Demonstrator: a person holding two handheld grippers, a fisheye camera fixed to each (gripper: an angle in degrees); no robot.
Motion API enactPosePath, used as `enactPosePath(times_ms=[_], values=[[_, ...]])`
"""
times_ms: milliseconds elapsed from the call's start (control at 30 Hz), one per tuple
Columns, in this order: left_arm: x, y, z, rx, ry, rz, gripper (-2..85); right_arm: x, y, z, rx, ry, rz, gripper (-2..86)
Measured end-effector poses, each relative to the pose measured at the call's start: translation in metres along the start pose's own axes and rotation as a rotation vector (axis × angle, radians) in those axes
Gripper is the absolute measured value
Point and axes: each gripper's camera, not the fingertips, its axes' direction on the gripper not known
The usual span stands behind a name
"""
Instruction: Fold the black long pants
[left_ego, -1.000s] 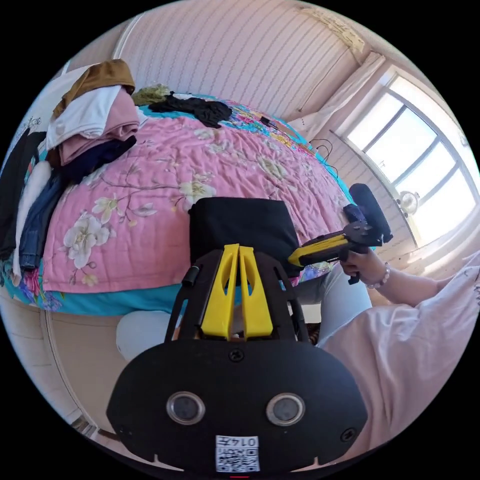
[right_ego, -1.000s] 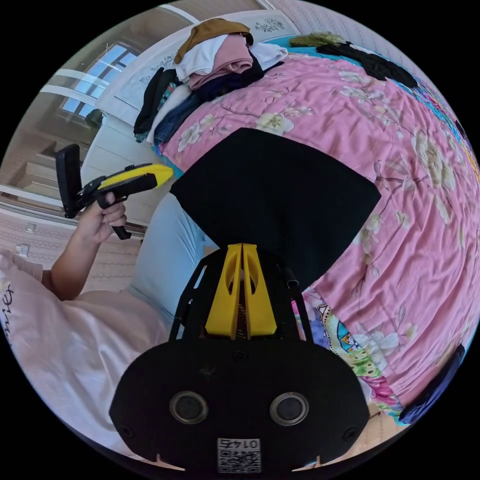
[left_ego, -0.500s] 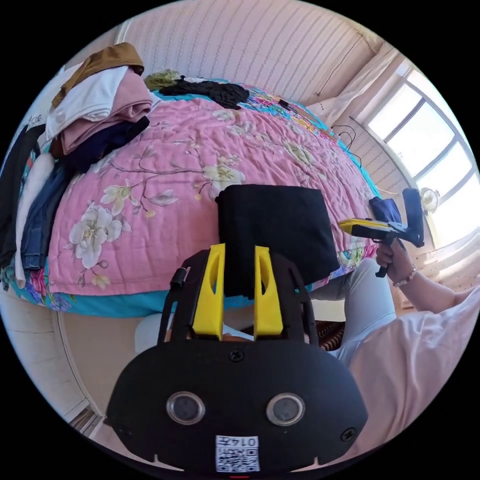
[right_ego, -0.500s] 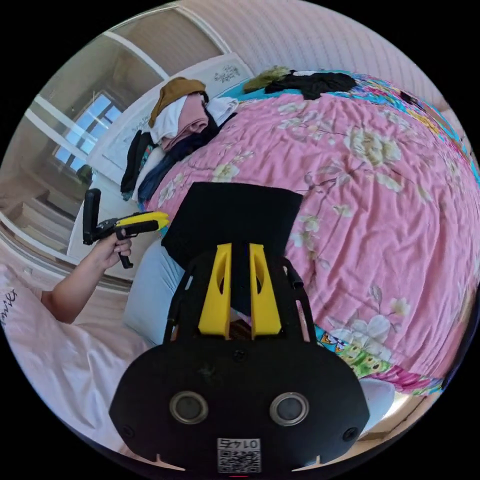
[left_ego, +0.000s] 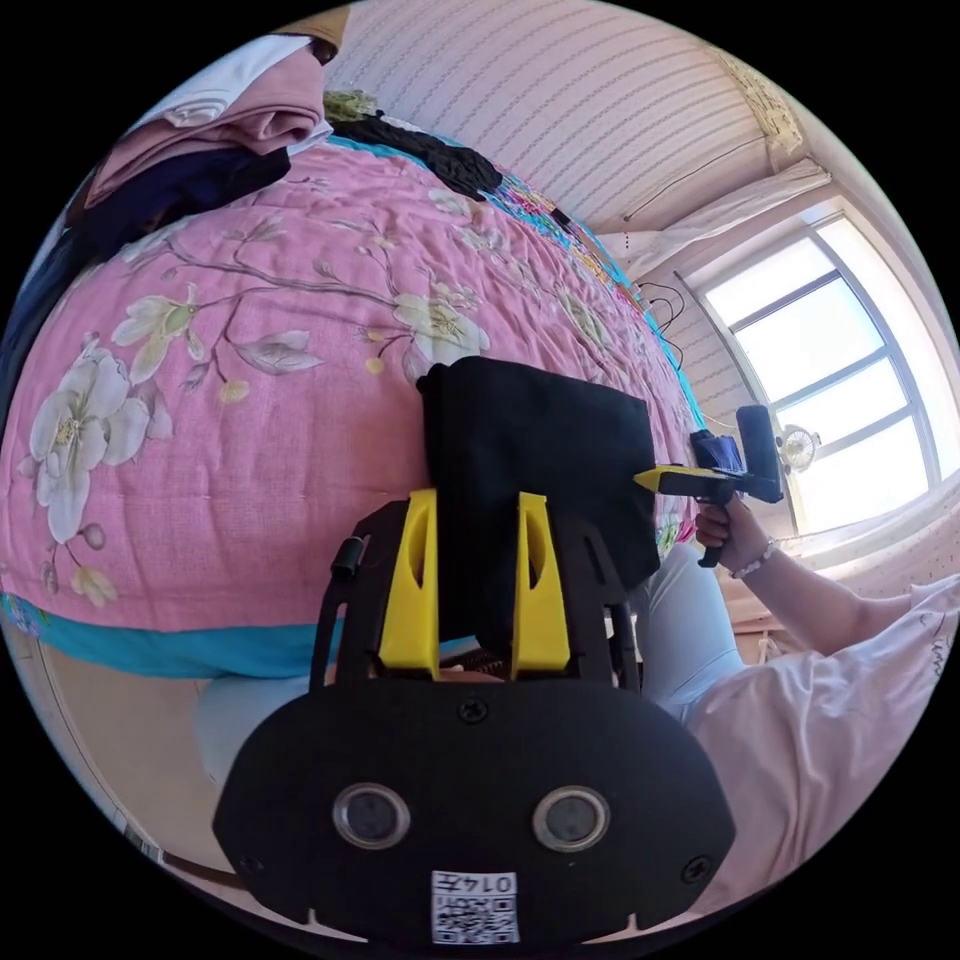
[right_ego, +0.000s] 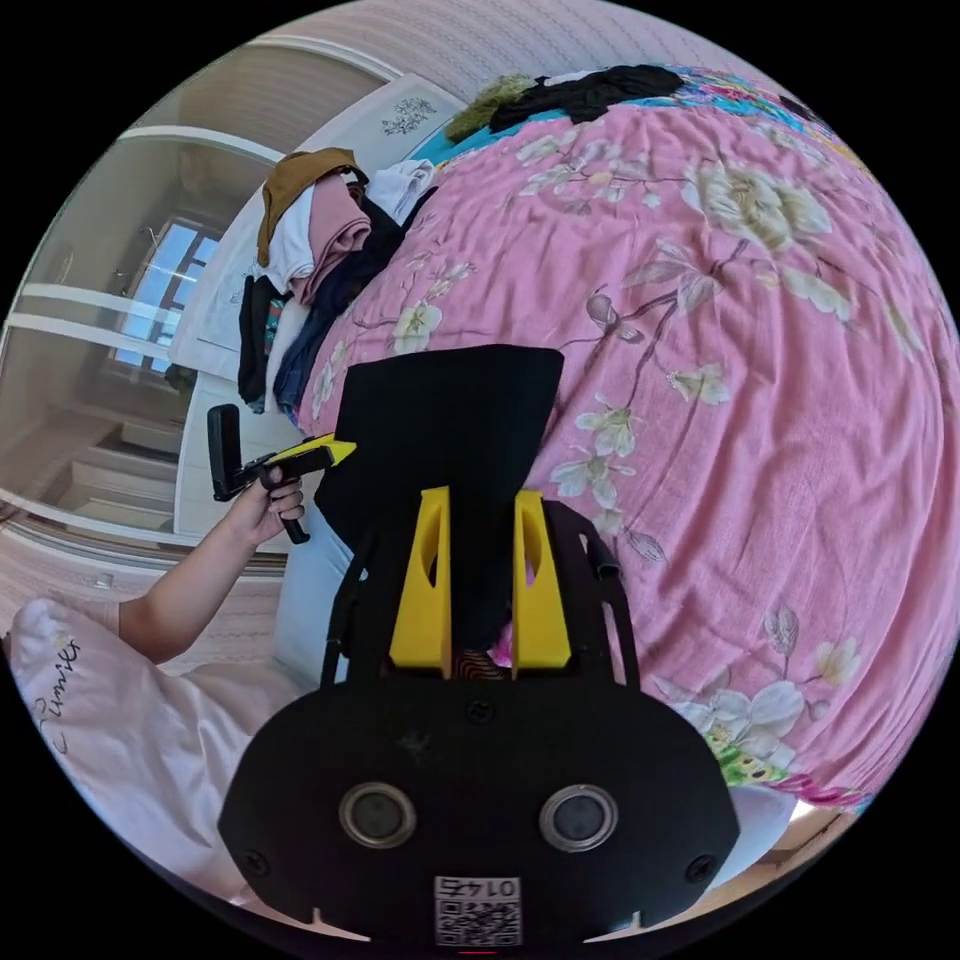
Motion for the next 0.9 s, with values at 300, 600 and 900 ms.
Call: enactPosePath(times_ms=[300, 600, 900], values=[[0.035, -0.007, 0.015, 0.021, -0.041, 0.017, 6.5, -0.063, 0.024, -0.053, 0.036, 0.102, -0.230, 4.1], [0.117, -0.032, 0.072, 0.033, 0.191, 0.041, 6.0, -0.076, 0.063, -0.155, 0.149, 0.254, -0.364, 3.0], [0.336, -0.143, 0.171, -0.060, 0.439, 0.501, 6.2, 0.019, 0.112, -0.339, 0.263, 0.484, -0.160, 4.2]])
